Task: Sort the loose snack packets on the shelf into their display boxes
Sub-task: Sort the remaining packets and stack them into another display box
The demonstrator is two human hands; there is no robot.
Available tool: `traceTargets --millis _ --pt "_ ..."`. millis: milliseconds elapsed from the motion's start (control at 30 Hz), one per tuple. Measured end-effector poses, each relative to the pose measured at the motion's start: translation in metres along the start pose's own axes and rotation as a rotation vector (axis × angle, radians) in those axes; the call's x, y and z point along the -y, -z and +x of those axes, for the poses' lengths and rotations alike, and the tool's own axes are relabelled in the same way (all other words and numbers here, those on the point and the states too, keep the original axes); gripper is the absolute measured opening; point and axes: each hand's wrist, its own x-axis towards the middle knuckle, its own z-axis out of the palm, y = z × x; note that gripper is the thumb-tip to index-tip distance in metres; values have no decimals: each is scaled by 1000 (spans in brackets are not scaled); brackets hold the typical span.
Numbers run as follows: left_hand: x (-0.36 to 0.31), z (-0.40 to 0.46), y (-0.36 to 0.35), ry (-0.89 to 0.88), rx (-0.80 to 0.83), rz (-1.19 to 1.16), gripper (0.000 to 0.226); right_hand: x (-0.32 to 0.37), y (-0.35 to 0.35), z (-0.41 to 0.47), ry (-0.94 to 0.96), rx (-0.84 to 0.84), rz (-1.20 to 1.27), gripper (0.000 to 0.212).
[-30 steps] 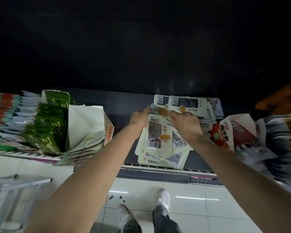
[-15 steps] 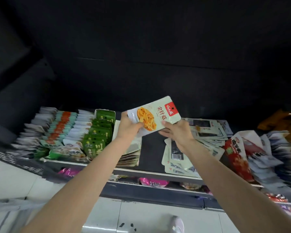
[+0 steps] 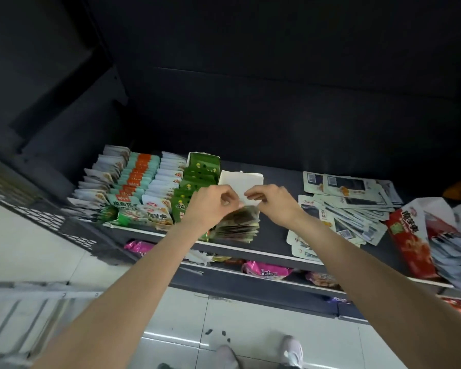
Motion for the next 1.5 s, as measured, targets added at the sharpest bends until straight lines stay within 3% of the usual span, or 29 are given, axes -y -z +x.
traceTargets --millis 200,300,400,500,633,733,800,933,1033,1167,1233,1300,1400,1500 --pt "-42 26 -40 -158 37 -35 15 -62 25 -16 -262 -261 146 37" --pt "-77 41 -76 -164 147 -87 25 -106 30 -24 -430 -266 57 41" --pt "-94 59 -117 20 300 -192 39 -145 25 -26 -527 -181 19 57" --pt "-91 76 -156 286 381 -199 40 -173 13 -26 -586 -60 22 60" --pt "-73 88 -198 638 378 -312 37 -187 -8 -21 -531 13 -37 57" --pt "-67 92 -212 718 303 -348 30 -184 -3 -19 -508 -4 23 52" --pt "-72 94 -209 660 215 -276 23 -184 9 -18 -512 -6 119 46" --pt "-101 90 -180 265 119 -190 7 -175 37 -14 -521 -73 414 62" --pt "-116 85 -161 79 101 -189 16 -153 47 -9 -533 -184 640 38" --pt "-116 79 -131 2 115 -277 3 -125 54 -2 -539 -348 576 22" --pt "-109 73 -109 -20 108 -322 14 -111 61 -5 -470 -388 477 25" --pt "-97 64 -84 -31 -26 -283 26 -90 69 -11 -352 -438 475 27" --pt "-71 53 -44 1 -278 -209 50 -56 69 -12 -208 -448 705 25" --pt "-48 41 -6 6 -325 -339 63 -18 56 -6 -69 -379 922 20"
